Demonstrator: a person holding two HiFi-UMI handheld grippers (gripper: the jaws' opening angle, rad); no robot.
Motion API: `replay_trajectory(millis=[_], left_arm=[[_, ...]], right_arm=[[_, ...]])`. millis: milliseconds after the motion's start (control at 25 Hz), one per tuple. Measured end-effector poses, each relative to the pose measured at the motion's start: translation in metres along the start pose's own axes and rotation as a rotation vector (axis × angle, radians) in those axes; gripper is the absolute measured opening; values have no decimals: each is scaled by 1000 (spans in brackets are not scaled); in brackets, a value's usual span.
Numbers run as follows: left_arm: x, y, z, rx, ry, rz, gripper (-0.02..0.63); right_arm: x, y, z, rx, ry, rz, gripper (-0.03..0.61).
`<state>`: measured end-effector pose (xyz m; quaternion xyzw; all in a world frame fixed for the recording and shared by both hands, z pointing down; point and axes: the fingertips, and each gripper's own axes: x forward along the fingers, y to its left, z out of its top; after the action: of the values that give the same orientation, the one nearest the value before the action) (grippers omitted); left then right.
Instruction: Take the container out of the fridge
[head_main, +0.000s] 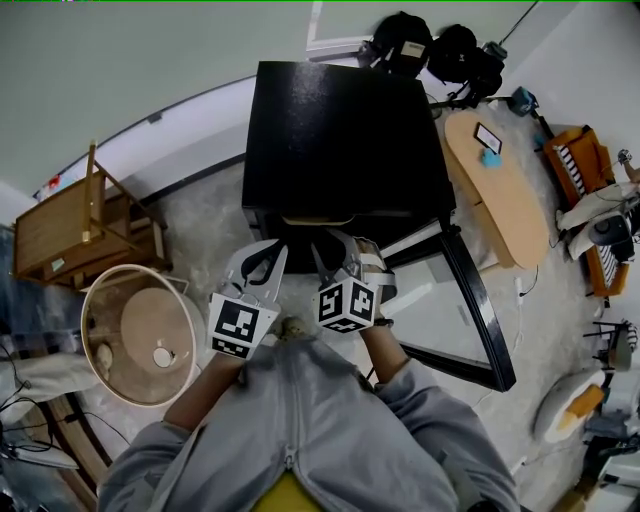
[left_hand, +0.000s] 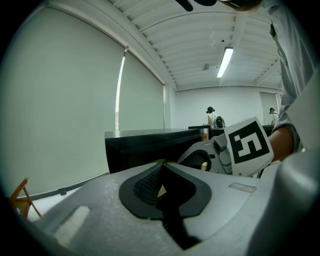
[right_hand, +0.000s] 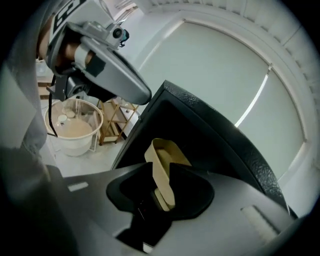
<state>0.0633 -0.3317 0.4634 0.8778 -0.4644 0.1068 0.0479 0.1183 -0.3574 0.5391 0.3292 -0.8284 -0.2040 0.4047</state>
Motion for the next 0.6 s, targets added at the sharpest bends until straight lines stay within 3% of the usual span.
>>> replay_trajectory(millis=[600], left_arm=[[0, 13, -12, -35, 21, 8, -3]], right_arm=[[47, 7, -30, -281, 152, 114, 129]])
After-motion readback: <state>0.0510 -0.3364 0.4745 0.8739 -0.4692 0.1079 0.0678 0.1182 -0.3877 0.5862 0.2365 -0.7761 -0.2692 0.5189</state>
